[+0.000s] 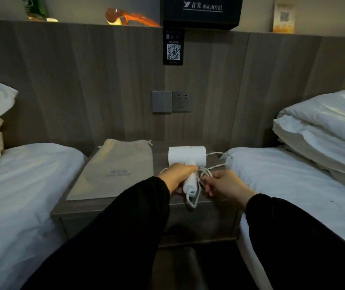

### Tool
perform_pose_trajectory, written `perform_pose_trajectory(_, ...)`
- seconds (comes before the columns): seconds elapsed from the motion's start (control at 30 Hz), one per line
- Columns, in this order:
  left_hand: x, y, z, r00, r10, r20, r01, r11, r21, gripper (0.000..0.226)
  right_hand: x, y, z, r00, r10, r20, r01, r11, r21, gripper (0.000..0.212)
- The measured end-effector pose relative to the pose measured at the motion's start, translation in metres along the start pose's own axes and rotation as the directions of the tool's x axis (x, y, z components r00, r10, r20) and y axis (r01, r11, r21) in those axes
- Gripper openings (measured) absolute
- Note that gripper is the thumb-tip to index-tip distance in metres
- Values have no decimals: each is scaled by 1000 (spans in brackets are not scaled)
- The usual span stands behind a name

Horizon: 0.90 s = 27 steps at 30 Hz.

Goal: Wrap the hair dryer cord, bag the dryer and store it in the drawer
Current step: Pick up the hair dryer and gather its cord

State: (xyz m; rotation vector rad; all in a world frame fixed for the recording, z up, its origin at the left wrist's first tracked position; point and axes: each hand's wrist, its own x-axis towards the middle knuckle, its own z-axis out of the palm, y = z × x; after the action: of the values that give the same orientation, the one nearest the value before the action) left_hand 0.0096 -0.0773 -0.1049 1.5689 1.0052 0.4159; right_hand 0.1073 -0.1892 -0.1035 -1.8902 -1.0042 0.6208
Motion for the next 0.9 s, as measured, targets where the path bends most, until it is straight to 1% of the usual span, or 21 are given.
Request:
perform_pose_trajectory(0.07, -2, 2, 6, 999, 9, -45, -8, 1000, 26, 52, -6, 3, -5, 999, -28, -33, 26, 999, -42, 36)
perform_pose_trajectory(0.13, -4, 5, 10, 993, 32, -113, -30, 999, 12, 45, -10, 4, -11, 993, -56, -103, 52, 998, -39, 33)
perform_pose_trajectory(0.2, -8, 9, 12, 987, 40, -155, -52, 996, -74, 46, -14, 3, -20, 979, -102, -175, 88, 992, -90, 29)
perform_pose_trajectory(0.27, -13, 15, 7, 973, 70, -218, -98, 988, -122, 49, -16, 3, -30, 950, -183, -255, 140, 974, -179, 32)
perform_pose_trajectory(0.33, -19, 22, -5, 956, 102, -277, -138, 984, -113, 48, -19, 0, -39, 932, -207, -299, 158, 971, -179, 36)
perform_pose_trajectory(0.37, -21, 24, -12, 948, 111, -300, -148, 983, -106, 48, -22, -2, -44, 936, -197, -292, 157, 975, -155, 37)
perform_pose_trajectory(0.4, -23, 26, -18, 944, 109, -310, -148, 983, -107, 50, -26, -6, -47, 951, -169, -260, 144, 983, -113, 38)
perform_pose_trajectory(0.43, -25, 27, -24, 942, 110, -317, -154, 981, -117, 51, -32, -12, -50, 972, -126, -196, 119, 992, -45, 37)
perform_pose_trajectory(0.5, -29, 26, -30, 938, 106, -330, -155, 980, -127, 52, -50, -27, -57, 999, -31, 15, 30, 995, 92, 31)
perform_pose_trajectory(0.53, -31, 25, -30, 937, 106, -332, -156, 980, -127, 50, -59, -35, -61, 988, 15, 151, -33, 992, 121, 29)
perform_pose_trajectory(0.57, -32, 23, -31, 937, 108, -332, -157, 980, -125, 48, -66, -41, -66, 956, 53, 289, -89, 990, 113, 30)
perform_pose_trajectory(0.6, -35, 21, -30, 940, 103, -326, -148, 982, -117, 46, -71, -45, -70, 908, 84, 409, -123, 990, 70, 34)
perform_pose_trajectory(0.67, -38, 16, -28, 944, 86, -318, -123, 988, -98, 45, -77, -50, -77, 806, 147, 573, -148, 988, -45, 37)
perform_pose_trajectory(0.77, -39, 9, -25, 950, 57, -306, -89, 992, -91, 45, -79, -51, -87, 665, 240, 707, -215, 968, -127, 32)
perform_pose_trajectory(0.8, -37, 7, -24, 952, 52, -302, -85, 992, -95, 46, -79, -51, -88, 641, 259, 722, -244, 961, -129, 34)
perform_pose_trajectory(0.83, -36, 5, -23, 954, 48, -296, -80, 992, -98, 47, -78, -49, -89, 644, 261, 719, -271, 957, -104, 38)
perform_pose_trajectory(0.87, -35, 4, -22, 955, 51, -292, -82, 992, -95, 47, -76, -48, -88, 680, 244, 692, -293, 955, -49, 44)
perform_pose_trajectory(0.9, -34, 3, -22, 957, 51, -285, -81, 992, -93, 45, -72, -45, -85, 744, 212, 633, -298, 954, 31, 49)
